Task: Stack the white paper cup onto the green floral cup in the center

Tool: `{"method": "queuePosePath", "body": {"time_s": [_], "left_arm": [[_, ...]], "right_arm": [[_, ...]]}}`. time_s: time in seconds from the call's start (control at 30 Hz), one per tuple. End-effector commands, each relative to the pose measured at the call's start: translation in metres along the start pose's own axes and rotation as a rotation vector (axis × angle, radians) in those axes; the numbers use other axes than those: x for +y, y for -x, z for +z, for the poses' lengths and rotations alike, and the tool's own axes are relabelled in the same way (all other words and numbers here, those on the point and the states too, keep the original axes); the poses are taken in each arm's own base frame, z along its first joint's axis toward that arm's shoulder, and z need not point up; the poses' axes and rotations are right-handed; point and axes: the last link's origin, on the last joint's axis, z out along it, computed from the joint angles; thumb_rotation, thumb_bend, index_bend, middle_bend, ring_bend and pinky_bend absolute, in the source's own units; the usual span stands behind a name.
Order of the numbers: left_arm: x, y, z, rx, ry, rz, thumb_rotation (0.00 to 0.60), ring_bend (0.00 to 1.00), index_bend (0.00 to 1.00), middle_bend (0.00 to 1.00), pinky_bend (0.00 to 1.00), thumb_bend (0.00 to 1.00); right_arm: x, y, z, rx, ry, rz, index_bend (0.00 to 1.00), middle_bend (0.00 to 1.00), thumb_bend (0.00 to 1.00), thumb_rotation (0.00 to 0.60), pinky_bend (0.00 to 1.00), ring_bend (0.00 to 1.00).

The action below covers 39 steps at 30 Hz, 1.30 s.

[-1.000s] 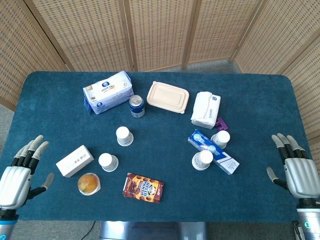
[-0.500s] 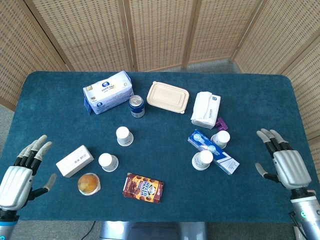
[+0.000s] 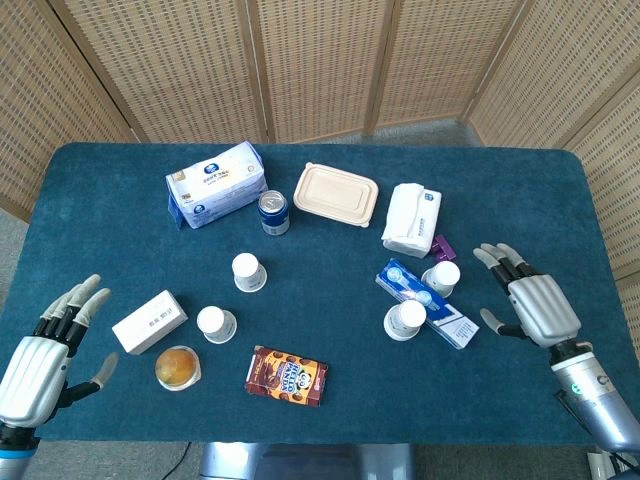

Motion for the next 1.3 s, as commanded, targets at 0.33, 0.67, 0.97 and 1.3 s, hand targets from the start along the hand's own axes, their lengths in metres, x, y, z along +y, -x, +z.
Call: {"method": "queuePosePath", "body": {"time_s": [0.33, 0.67, 0.97, 1.3], "left_arm": [[0.0, 0.003, 0.003, -0.011, -0.008, 0.001, 0.6, 0.0, 0.03, 0.02, 0.11, 0.44], [-0.002, 0.004, 0.003, -0.012, -0.018, 0.004, 0.6, 0.0, 0.03, 0.02, 0.11, 0.44], [-0.002, 0.004, 0.003, -0.012, -0.026, 0.005, 0.6, 0.0, 0.03, 0.02, 0.11, 0.43], [-0.004, 0.004, 0.001, -0.01, -0.035, 0.003, 0.6, 0.0, 0.03, 0.02, 0.11, 0.44]], "right_arm": [[0.006, 0.01, 0.026, -0.046, 0.009, -0.014, 0.0, 0.04, 0.38, 0.6, 0.3, 0.0], [0.008, 0.026, 0.049, -0.097, 0.022, -0.04, 0.0, 0.04, 0.38, 0.6, 0.29, 0.0], [0.007, 0.039, 0.065, -0.148, 0.018, -0.067, 0.0, 0.03, 0.39, 0.6, 0.29, 0.0], [0.001, 0.053, 0.076, -0.206, -0.004, -0.103, 0.0, 0.03, 0.38, 0.6, 0.29, 0.0]]}}
